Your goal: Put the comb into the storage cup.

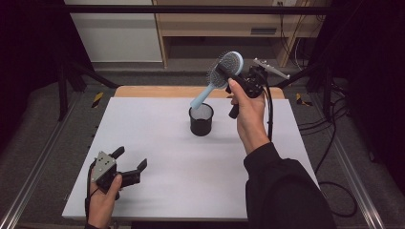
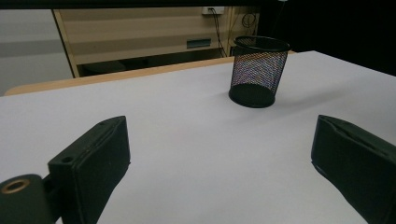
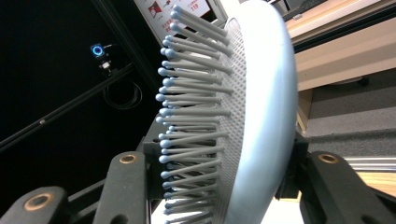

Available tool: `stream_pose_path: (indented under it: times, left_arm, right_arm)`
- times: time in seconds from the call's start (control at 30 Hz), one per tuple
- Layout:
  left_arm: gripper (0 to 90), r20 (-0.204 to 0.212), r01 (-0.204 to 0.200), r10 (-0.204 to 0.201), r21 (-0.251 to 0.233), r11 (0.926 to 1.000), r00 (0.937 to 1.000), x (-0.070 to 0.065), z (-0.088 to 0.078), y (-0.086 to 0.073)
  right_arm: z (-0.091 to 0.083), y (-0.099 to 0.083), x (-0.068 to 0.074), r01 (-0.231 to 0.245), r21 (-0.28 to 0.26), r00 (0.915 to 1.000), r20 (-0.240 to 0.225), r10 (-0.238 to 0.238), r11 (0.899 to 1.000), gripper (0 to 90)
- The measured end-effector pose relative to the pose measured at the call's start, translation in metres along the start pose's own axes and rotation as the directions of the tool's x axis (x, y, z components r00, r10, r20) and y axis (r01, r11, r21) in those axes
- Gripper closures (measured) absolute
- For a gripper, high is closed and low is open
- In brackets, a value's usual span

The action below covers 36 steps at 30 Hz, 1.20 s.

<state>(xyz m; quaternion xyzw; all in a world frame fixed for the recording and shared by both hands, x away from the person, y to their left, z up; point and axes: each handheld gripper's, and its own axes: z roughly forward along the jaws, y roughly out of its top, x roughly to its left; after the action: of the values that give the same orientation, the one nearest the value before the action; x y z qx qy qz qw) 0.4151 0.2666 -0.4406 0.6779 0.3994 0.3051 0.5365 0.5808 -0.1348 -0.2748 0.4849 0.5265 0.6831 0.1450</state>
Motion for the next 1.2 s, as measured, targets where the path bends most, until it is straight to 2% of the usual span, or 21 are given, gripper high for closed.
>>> stream_pose_path:
  times: [1.0, 1.2]
  left_arm:
    - [4.8, 0.004, 0.003, -0.003, 0.001, 1.0, 1.0, -0.001, 0.001, -0.001]
    - [4.8, 0.005, 0.0, 0.0, -0.001, 1.0, 1.0, -0.001, 0.002, -0.001]
  right_arm:
    - [0.001, 0.002, -0.01, -0.01, -0.017, 0.9995, 0.031, 0.01, 1.0, 51.5]
    - [0.006, -0.001, -0.011, 0.013, -0.004, 0.9989, 0.046, -0.013, 1.0, 51.4]
